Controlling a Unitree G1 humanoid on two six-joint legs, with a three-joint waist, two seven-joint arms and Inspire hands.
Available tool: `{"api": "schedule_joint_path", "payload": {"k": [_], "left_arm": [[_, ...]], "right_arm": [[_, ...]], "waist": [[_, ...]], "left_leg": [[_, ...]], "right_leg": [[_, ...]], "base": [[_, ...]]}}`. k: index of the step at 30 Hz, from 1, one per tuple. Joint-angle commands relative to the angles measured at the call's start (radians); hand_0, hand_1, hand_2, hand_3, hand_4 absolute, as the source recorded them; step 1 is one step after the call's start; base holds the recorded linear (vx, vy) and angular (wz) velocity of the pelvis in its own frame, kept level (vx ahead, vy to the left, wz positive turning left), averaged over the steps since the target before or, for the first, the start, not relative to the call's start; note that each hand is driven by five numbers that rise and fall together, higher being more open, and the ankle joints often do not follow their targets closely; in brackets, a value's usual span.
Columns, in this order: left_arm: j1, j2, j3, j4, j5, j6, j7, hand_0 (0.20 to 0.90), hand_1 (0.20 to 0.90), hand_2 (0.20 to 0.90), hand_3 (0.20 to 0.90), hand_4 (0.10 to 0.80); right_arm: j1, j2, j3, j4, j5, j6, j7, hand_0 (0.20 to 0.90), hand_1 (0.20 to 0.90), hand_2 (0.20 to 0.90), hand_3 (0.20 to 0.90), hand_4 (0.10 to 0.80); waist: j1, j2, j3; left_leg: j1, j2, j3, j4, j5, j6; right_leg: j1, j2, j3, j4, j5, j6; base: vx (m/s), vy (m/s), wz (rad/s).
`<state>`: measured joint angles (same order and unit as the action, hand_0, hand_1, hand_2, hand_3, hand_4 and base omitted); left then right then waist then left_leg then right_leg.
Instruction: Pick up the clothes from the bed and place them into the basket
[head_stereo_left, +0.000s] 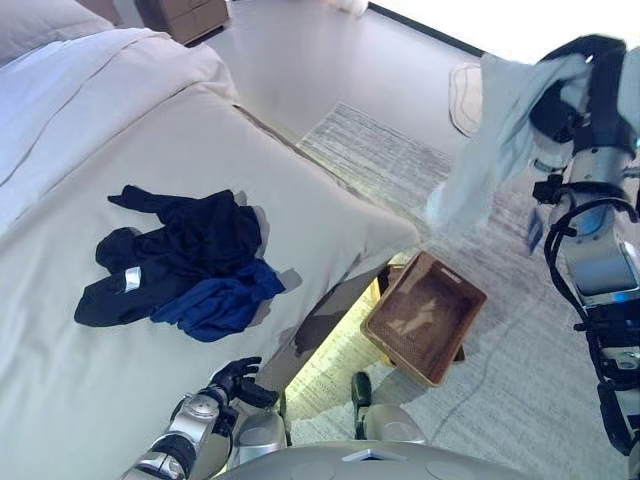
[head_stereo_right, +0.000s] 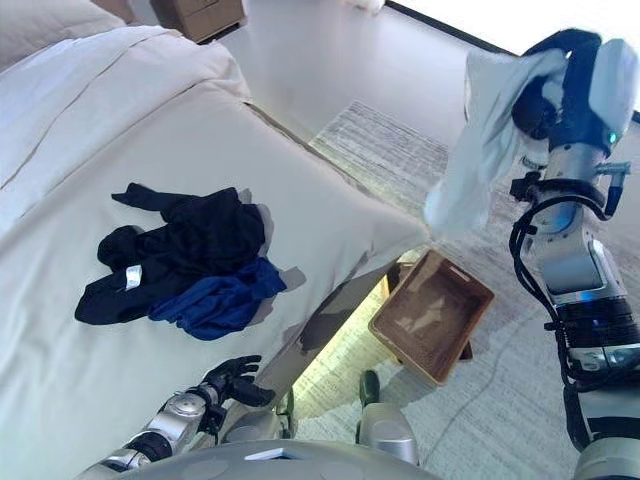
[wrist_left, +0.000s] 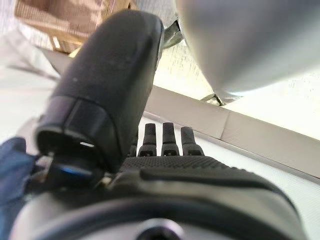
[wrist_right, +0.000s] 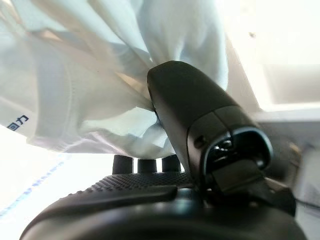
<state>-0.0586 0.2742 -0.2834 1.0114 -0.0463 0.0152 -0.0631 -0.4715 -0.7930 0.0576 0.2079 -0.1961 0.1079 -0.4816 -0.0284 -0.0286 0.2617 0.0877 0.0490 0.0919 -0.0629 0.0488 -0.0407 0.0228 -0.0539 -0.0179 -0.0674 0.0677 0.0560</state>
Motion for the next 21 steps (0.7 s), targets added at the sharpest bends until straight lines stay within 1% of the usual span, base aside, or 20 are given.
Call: {"api": "schedule_joint_path", "payload": {"k": [1, 4, 5, 7, 10, 11, 13, 16, 17, 18, 19, 21], "left_arm": [[-0.033, 0.033, -0.041, 0.062, -0.025, -0.056, 0.036, 0.9, 0.9, 0.9, 0.9, 0.8], [-0.086, 0.036, -0.057, 0.063, -0.074, -0.075, 0.05, 0.9, 0.9, 0.9, 0.9, 0.8], [-0.104, 0.037, -0.063, 0.062, -0.088, -0.08, 0.053, 0.9, 0.9, 0.9, 0.9, 0.8], [-0.128, 0.037, -0.066, 0.057, -0.106, -0.082, 0.055, 0.9, 0.9, 0.9, 0.9, 0.8], [-0.157, 0.027, -0.078, 0.054, -0.143, -0.098, 0.065, 0.9, 0.9, 0.9, 0.9, 0.8], [-0.159, 0.026, -0.079, 0.053, -0.145, -0.1, 0.065, 0.9, 0.9, 0.9, 0.9, 0.8], [-0.181, 0.022, -0.097, 0.043, -0.186, -0.122, 0.066, 0.9, 0.9, 0.9, 0.9, 0.8], [-0.197, 0.02, -0.117, 0.027, -0.208, -0.147, 0.066, 0.9, 0.9, 0.9, 0.9, 0.8], [-0.205, 0.02, -0.126, 0.01, -0.219, -0.151, 0.066, 0.9, 0.9, 0.9, 0.9, 0.8], [-0.207, 0.02, -0.133, 0.003, -0.227, -0.159, 0.068, 0.9, 0.9, 0.9, 0.9, 0.8], [-0.212, 0.024, -0.14, -0.006, -0.238, -0.17, 0.069, 0.9, 0.9, 0.9, 0.9, 0.8], [-0.221, 0.028, -0.147, -0.018, -0.246, -0.181, 0.073, 0.9, 0.9, 0.9, 0.9, 0.8]], "right_arm": [[-0.113, -0.034, -0.006, 0.016, -0.023, -0.073, -0.042, 0.3, 0.3, 0.3, 0.2, 0.1], [-0.123, -0.024, 0.013, 0.128, 0.006, -0.05, -0.062, 0.3, 0.3, 0.3, 0.2, 0.1], [-0.131, -0.02, 0.021, 0.16, 0.004, -0.06, -0.071, 0.3, 0.3, 0.3, 0.2, 0.1], [-0.143, -0.019, 0.032, 0.194, 0.01, -0.053, -0.072, 0.3, 0.3, 0.3, 0.2, 0.1], [-0.171, -0.023, 0.062, 0.261, 0.013, -0.045, -0.067, 0.3, 0.3, 0.3, 0.2, 0.1], [-0.174, -0.023, 0.065, 0.267, 0.013, -0.041, -0.065, 0.3, 0.3, 0.3, 0.2, 0.1], [-0.213, -0.029, 0.107, 0.362, 0.018, -0.024, -0.069, 0.3, 0.3, 0.3, 0.2, 0.1], [-0.263, -0.032, 0.151, 0.46, 0.021, 0.0, -0.069, 0.3, 0.3, 0.3, 0.2, 0.1], [-0.291, -0.029, 0.172, 0.501, 0.011, 0.011, -0.082, 0.465, 0.465, 0.465, 0.392, 0.292], [-0.308, -0.023, 0.188, 0.537, 0.006, 0.027, -0.08, 0.702, 0.702, 0.702, 0.669, 0.569], [-0.333, -0.021, 0.206, 0.58, 0.003, 0.043, -0.077, 0.9, 0.9, 0.9, 0.9, 0.8], [-0.372, -0.019, 0.237, 0.651, 0.018, 0.055, -0.079, 0.9, 0.9, 0.9, 0.9, 0.8]], "waist": [[0.016, 0.012, -0.02], [-0.004, 0.036, 0.039], [-0.007, 0.045, 0.059], [-0.011, 0.059, 0.086], [-0.018, 0.089, 0.131], [-0.019, 0.091, 0.133], [-0.024, 0.12, 0.172], [-0.024, 0.146, 0.207], [-0.023, 0.16, 0.221], [-0.022, 0.169, 0.231], [-0.018, 0.18, 0.244], [-0.011, 0.192, 0.258]], "left_leg": [[-0.06, -0.038, -0.085, 0.059, -0.087, 0.023], [-0.113, -0.033, -0.076, 0.072, -0.072, 0.012], [-0.133, -0.033, -0.076, 0.079, -0.067, 0.008], [-0.161, -0.034, -0.074, 0.091, -0.063, 0.004], [-0.207, -0.037, -0.07, 0.115, -0.053, -0.004], [-0.211, -0.037, -0.07, 0.118, -0.052, -0.005], [-0.272, -0.043, -0.064, 0.159, -0.045, -0.01], [-0.332, -0.054, -0.065, 0.203, -0.042, -0.011], [-0.36, -0.059, -0.069, 0.223, -0.04, -0.01], [-0.378, -0.063, -0.07, 0.235, -0.039, -0.008], [-0.397, -0.068, -0.073, 0.244, -0.037, -0.005], [-0.427, -0.073, -0.076, 0.25, -0.031, 0.0]], "right_leg": [[-0.037, -0.008, -0.044, 0.126, -0.088, -0.006], [-0.092, -0.012, -0.037, 0.137, -0.081, -0.012], [-0.113, -0.014, -0.038, 0.145, -0.08, -0.013], [-0.141, -0.019, -0.04, 0.158, -0.08, -0.015], [-0.191, -0.029, -0.05, 0.185, -0.083, -0.021], [-0.196, -0.03, -0.051, 0.188, -0.083, -0.021], [-0.26, -0.04, -0.056, 0.223, -0.085, -0.028], [-0.326, -0.047, -0.056, 0.259, -0.087, -0.035], [-0.358, -0.047, -0.053, 0.281, -0.09, -0.038], [-0.379, -0.047, -0.051, 0.296, -0.093, -0.041], [-0.404, -0.047, -0.047, 0.312, -0.095, -0.043], [-0.438, -0.047, -0.043, 0.33, -0.097, -0.044]], "base": [[-0.173, -0.093, -0.15], [-0.274, -0.081, -0.07], [-0.25, -0.036, -0.02], [-0.191, -0.003, -0.02], [-0.134, 0.022, -0.03], [-0.149, 0.038, -0.06], [-0.148, 0.044, -0.12], [-0.103, 0.018, -0.1], [-0.07, 0.005, 0.0], [-0.074, -0.005, 0.01], [-0.08, -0.026, 0.03], [-0.08, -0.048, 0.07]]}}
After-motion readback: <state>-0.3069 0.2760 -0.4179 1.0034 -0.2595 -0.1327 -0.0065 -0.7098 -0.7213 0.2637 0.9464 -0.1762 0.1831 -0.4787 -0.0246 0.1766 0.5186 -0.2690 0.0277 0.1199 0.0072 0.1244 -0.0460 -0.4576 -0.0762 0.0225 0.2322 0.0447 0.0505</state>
